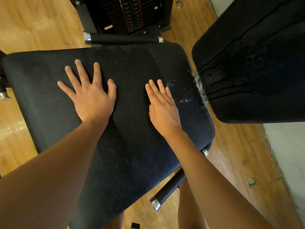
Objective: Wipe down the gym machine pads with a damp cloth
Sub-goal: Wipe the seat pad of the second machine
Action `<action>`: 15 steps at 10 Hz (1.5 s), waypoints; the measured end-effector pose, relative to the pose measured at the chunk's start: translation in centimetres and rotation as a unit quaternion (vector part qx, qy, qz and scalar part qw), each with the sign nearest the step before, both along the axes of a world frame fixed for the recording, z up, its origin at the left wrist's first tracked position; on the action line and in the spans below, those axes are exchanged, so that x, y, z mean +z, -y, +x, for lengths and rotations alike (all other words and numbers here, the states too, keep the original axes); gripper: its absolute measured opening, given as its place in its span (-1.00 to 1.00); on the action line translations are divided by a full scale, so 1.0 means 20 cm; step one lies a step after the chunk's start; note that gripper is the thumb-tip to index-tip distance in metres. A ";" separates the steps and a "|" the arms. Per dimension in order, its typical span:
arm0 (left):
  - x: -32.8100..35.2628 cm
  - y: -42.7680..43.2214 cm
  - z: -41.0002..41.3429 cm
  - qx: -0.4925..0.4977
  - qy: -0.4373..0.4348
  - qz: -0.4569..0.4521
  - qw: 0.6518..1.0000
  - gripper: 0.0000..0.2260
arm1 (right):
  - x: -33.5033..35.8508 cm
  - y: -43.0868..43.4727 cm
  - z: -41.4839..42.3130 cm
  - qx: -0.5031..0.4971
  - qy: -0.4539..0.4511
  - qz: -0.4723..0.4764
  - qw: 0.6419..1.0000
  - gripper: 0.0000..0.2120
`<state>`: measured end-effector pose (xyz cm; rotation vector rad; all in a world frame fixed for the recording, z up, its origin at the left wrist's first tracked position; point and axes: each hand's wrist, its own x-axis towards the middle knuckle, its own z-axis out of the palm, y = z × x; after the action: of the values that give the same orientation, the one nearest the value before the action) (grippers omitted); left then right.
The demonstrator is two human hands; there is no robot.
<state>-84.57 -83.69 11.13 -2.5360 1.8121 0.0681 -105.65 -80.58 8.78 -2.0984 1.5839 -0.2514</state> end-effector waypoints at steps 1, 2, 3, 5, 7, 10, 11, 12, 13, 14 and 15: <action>0.00 0.00 0.00 0.000 0.000 -0.003 1.000 -0.44 | 0.00 -0.01 -0.01 0.008 -0.002 0.000 1.000 -0.43; 0.00 0.00 0.00 0.000 0.000 -0.002 1.000 -0.43 | 0.01 -0.12 -0.07 0.017 0.001 0.004 1.000 -0.42; 0.00 0.00 0.00 -0.002 0.001 0.000 1.000 -0.43 | 0.01 -0.26 -0.14 0.015 -0.003 0.003 1.000 -0.43; 0.00 0.00 0.00 -0.001 0.004 0.003 1.000 -0.42 | 0.02 -0.37 -0.17 0.002 0.012 -0.005 1.000 -0.48; 0.01 0.01 0.01 -0.001 0.002 0.002 1.000 -0.43 | 0.01 -0.22 -0.10 0.003 -0.012 0.000 1.000 -0.45; 0.01 0.00 0.00 -0.002 0.000 0.004 1.000 -0.42 | 0.00 -0.28 -0.17 0.038 -0.031 -0.002 0.999 -0.44; 0.02 0.00 0.00 -0.002 0.000 0.005 1.000 -0.42 | 0.01 -0.44 -0.25 0.031 -0.028 -0.019 0.999 -0.47; 0.02 0.00 0.00 -0.004 0.001 0.004 1.000 -0.42 | 0.01 -0.56 -0.30 0.021 -0.003 -0.038 0.999 -0.52; 0.02 0.00 0.00 -0.003 0.000 0.002 1.000 -0.42 | 0.00 -0.55 -0.30 0.022 0.001 -0.054 0.998 -0.54; 0.01 0.00 -0.01 -0.002 -0.001 0.001 1.000 -0.42 | -0.01 -0.51 -0.28 0.022 0.009 -0.053 0.998 -0.53; 0.01 0.00 0.00 -0.001 0.001 -0.001 1.000 -0.42 | 0.00 -0.40 -0.23 0.013 0.013 -0.036 0.999 -0.50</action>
<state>-84.65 -83.77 11.38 -2.5335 1.8147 0.0640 -110.25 -72.57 8.81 -2.1600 1.5532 -0.3296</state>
